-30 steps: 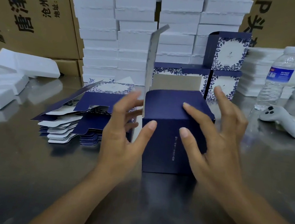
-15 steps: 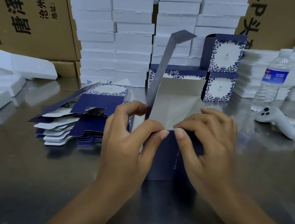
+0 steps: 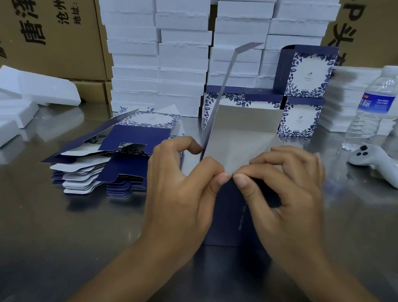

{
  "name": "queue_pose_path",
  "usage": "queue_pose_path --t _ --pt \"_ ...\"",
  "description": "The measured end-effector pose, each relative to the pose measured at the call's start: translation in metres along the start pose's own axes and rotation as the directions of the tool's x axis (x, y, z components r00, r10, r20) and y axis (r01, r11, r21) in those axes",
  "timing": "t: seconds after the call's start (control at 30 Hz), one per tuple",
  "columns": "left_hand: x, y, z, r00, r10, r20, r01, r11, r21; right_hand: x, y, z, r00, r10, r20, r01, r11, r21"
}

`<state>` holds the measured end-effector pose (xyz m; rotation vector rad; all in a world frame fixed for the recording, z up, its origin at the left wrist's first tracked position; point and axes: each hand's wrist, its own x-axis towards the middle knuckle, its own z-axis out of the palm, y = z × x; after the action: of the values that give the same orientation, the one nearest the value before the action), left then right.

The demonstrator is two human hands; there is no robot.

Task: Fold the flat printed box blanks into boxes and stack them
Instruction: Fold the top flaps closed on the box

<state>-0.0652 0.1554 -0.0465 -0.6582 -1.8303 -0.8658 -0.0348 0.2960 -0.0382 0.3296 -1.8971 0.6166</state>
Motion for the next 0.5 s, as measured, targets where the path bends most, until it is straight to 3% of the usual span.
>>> queue_pose_path --t 0.5 --pt "0.003 -0.014 -0.002 1.0 -0.018 0.022 0.017 1.0 0.015 0.005 0.014 -0.006 1.0 0.009 -0.029 -0.009 1.0 0.004"
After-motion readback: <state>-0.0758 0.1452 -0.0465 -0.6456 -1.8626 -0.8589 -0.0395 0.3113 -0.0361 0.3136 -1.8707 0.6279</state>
